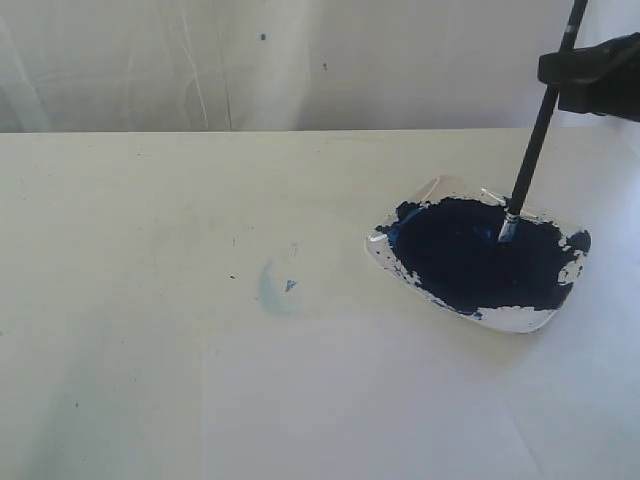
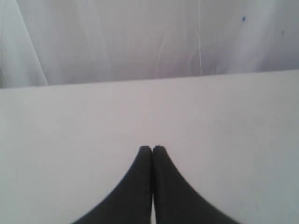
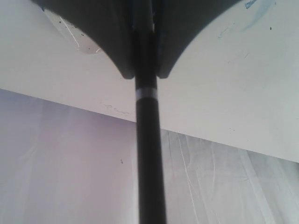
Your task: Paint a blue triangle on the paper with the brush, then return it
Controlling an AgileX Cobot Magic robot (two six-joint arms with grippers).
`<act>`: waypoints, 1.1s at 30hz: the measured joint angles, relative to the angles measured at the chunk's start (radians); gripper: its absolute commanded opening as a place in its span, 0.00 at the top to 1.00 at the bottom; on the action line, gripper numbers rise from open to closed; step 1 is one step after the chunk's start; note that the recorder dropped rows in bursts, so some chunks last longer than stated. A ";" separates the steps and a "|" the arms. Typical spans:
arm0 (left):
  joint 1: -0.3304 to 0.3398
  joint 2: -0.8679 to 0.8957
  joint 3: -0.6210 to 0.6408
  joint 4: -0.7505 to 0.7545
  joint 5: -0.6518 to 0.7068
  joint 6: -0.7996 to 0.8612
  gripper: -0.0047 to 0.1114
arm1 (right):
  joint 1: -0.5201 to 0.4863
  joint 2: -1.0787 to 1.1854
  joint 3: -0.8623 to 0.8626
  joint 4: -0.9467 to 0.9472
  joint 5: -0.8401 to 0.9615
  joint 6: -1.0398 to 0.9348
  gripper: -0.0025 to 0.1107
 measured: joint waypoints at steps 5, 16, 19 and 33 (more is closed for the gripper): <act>0.000 0.000 0.000 0.000 -0.186 0.004 0.96 | 0.000 0.000 0.000 0.001 0.000 0.000 0.98; 0.000 0.021 -0.047 -0.035 -0.511 0.004 0.96 | 0.000 0.000 0.000 0.022 0.002 0.000 0.98; 0.000 0.085 -0.148 -0.014 -0.376 0.004 0.96 | 0.000 0.000 0.000 0.037 0.002 0.000 0.98; -0.255 0.738 -0.482 0.161 0.169 -0.125 0.96 | 0.000 0.000 0.000 0.045 0.006 0.008 0.98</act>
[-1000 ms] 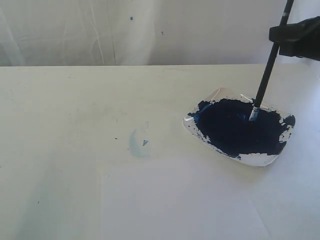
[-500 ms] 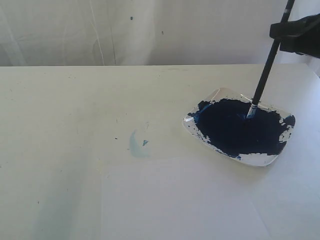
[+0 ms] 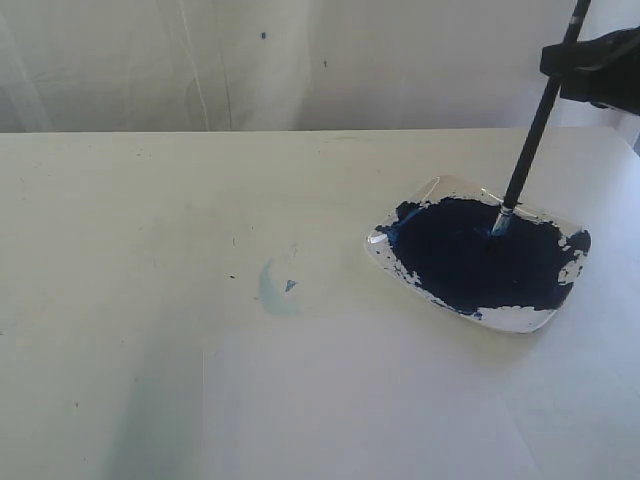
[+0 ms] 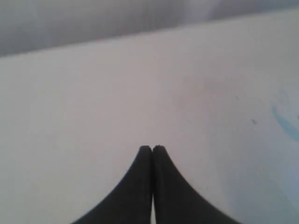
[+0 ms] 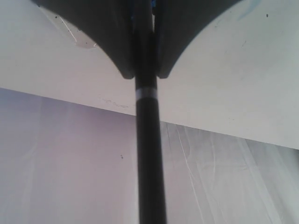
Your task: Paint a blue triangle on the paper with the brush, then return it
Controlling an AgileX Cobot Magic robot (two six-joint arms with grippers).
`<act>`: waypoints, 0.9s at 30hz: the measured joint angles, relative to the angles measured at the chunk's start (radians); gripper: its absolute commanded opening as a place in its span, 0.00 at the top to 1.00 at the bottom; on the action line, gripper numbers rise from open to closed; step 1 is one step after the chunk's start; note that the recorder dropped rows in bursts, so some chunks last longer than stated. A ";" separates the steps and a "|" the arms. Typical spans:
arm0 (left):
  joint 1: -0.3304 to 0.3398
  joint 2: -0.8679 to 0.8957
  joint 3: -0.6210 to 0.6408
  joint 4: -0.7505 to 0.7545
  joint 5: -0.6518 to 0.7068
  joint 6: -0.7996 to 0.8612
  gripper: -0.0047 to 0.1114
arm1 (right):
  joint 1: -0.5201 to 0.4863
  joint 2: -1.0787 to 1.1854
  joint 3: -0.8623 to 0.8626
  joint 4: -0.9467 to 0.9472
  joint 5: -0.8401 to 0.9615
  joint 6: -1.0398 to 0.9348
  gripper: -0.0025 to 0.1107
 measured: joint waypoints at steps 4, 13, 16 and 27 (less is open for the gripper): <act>-0.290 0.254 -0.067 -0.091 0.132 0.224 0.96 | 0.000 0.000 0.000 0.000 0.000 0.000 0.98; -0.320 0.699 -0.324 -0.940 0.643 1.293 0.96 | 0.000 0.000 0.000 0.000 0.002 0.050 0.98; -0.266 0.774 -0.338 -1.004 0.647 1.367 0.96 | 0.000 0.000 0.000 0.000 0.002 0.052 0.98; -0.257 0.924 -0.338 -1.021 0.533 1.377 0.96 | 0.000 0.000 0.000 0.002 0.002 0.052 0.98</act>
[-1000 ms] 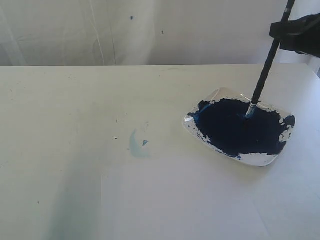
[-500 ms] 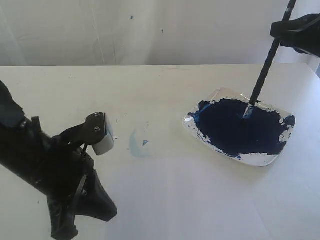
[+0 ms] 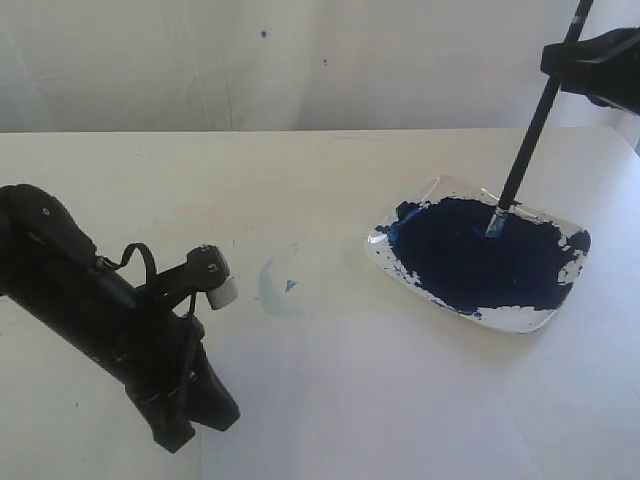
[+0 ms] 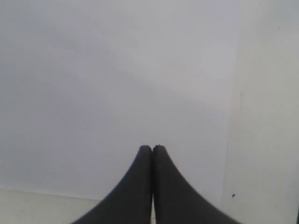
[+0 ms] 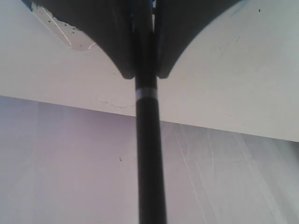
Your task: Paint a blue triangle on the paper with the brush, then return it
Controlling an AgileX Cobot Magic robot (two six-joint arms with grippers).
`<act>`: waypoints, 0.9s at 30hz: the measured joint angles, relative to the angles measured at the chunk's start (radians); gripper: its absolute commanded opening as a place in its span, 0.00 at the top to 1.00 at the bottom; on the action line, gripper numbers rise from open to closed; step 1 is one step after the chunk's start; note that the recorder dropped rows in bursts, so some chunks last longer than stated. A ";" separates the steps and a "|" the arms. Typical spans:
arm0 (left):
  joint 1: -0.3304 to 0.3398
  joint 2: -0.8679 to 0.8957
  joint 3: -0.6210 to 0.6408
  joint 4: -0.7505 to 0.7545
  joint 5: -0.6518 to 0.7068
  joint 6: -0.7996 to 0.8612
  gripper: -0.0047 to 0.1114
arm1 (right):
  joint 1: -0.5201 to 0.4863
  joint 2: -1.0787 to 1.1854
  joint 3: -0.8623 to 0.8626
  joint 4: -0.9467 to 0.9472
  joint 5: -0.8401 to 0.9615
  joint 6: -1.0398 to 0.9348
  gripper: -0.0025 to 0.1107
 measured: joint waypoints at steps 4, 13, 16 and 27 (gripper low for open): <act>0.000 0.035 0.000 -0.011 -0.014 0.000 0.96 | 0.000 0.000 0.000 0.000 0.000 0.000 0.98; 0.000 0.061 0.000 -0.022 -0.031 0.000 0.96 | 0.000 0.000 0.000 0.000 0.000 0.000 0.98; 0.000 0.061 0.000 -0.022 -0.032 0.000 0.96 | 0.000 0.000 0.000 0.000 0.000 0.000 0.98; 0.000 0.063 0.015 -0.023 -0.093 0.000 0.96 | 0.000 0.000 0.000 0.000 -0.006 0.000 0.98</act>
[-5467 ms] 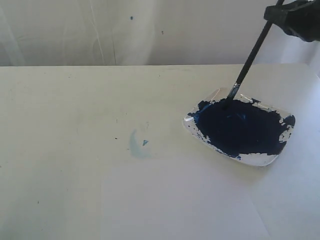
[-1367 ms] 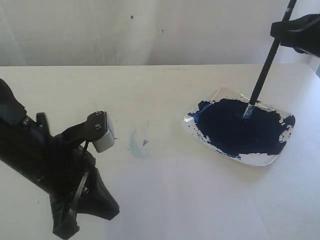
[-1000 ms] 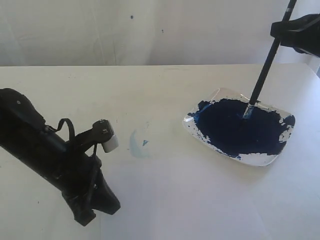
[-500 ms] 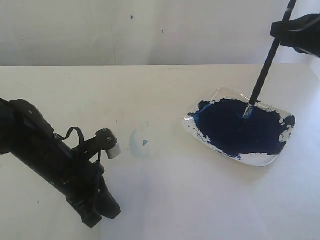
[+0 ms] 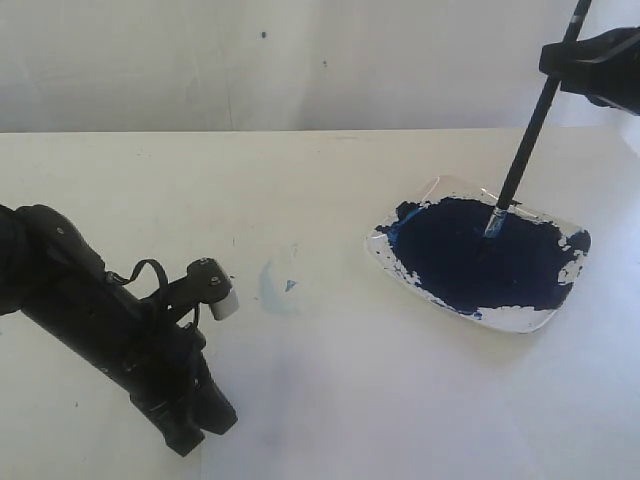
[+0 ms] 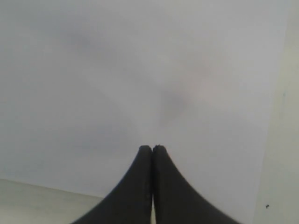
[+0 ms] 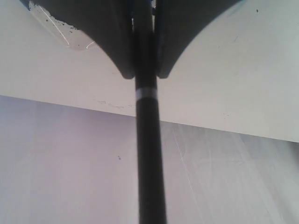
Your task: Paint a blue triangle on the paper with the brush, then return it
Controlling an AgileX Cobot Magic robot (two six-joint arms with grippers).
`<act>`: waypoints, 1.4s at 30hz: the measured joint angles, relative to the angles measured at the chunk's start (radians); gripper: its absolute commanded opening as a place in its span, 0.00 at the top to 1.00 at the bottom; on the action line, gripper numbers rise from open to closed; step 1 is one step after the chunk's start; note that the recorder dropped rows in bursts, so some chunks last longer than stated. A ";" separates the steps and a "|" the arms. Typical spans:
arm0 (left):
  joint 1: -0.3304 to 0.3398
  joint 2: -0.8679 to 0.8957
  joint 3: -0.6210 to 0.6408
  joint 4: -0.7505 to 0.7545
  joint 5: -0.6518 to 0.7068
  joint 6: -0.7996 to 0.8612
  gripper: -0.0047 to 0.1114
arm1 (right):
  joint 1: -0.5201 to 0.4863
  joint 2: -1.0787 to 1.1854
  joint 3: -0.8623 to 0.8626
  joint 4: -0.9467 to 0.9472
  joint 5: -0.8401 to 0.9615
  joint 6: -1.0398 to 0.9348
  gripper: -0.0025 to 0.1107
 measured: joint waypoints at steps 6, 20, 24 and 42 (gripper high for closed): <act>0.000 0.000 0.000 0.000 -0.002 0.000 0.96 | 0.000 0.000 0.000 0.000 0.000 0.000 0.98; 0.000 0.024 0.001 -0.013 -0.014 0.000 0.96 | 0.000 0.000 0.000 0.000 0.000 0.000 0.98; 0.000 0.044 0.001 -0.020 -0.014 0.000 0.96 | 0.000 0.000 0.000 0.000 0.000 0.000 0.98; 0.000 0.050 0.001 -0.022 -0.014 0.004 0.96 | 0.000 0.000 0.000 0.000 -0.134 0.000 0.98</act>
